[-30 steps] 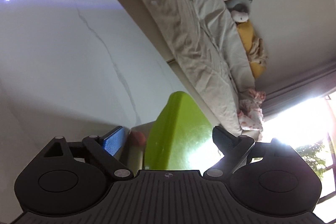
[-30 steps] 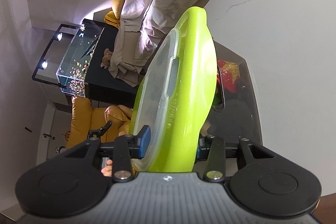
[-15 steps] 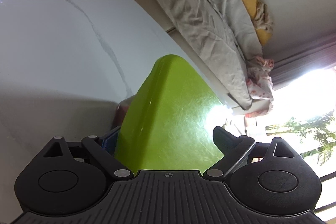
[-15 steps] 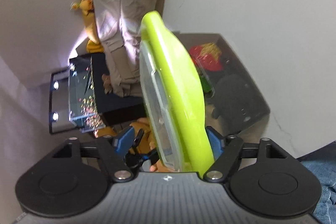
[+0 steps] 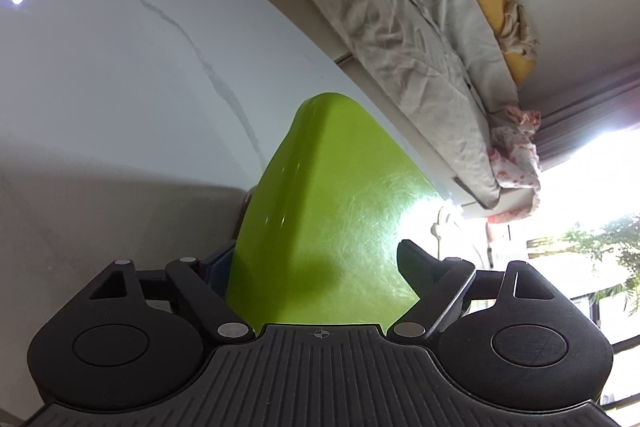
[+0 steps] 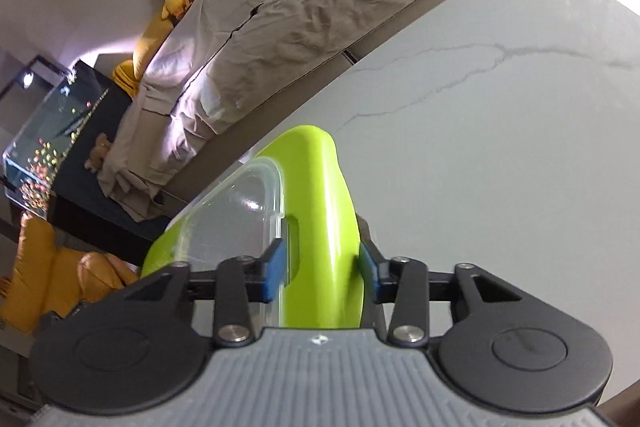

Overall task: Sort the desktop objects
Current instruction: 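Lower the lid with both tools onto the bin rim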

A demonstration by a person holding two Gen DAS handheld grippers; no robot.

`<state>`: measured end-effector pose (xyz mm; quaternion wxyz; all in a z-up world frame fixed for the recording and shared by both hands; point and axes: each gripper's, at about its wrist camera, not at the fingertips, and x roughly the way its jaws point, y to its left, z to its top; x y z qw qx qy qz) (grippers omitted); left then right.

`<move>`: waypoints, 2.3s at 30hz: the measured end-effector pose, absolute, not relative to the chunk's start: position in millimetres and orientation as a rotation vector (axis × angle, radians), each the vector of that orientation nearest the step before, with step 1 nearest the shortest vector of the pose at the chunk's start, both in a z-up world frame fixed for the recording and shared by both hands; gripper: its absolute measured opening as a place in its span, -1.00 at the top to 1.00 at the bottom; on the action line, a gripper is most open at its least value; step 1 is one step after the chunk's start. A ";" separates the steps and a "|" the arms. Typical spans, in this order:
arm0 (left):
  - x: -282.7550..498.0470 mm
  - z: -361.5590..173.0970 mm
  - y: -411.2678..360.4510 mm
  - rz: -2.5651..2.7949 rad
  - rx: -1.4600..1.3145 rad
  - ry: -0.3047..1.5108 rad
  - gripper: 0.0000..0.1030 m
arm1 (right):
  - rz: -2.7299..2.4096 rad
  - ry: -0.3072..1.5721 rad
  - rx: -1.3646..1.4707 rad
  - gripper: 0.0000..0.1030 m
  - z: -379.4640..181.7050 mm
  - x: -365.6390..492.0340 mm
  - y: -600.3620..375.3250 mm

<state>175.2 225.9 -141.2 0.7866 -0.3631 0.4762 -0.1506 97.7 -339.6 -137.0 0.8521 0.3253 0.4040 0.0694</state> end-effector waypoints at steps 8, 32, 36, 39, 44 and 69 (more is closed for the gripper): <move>190.2 -127.1 215.7 -0.280 -0.694 1.021 -0.62 | 0.133 0.877 0.483 0.39 -112.7 126.4 -297.5; 191.1 -139.2 203.5 -0.294 -0.624 1.049 -0.83 | 0.188 0.870 0.785 0.16 -145.0 131.2 -331.4; 201.7 -138.4 201.2 -0.293 -0.619 1.040 -0.84 | 0.194 0.862 0.800 0.16 -147.7 140.4 -335.4; 211.9 -137.5 197.4 -0.288 -0.611 1.033 -0.86 | 0.190 0.857 0.799 0.16 -147.8 149.0 -336.1; 225.0 -138.2 191.5 -0.289 -0.607 1.027 -0.87 | 0.179 0.846 0.796 0.15 -147.2 161.9 -338.6; 209.3 -131.3 201.7 -0.298 -0.705 1.075 -0.78 | 0.175 0.842 0.797 0.06 -140.6 115.1 -325.4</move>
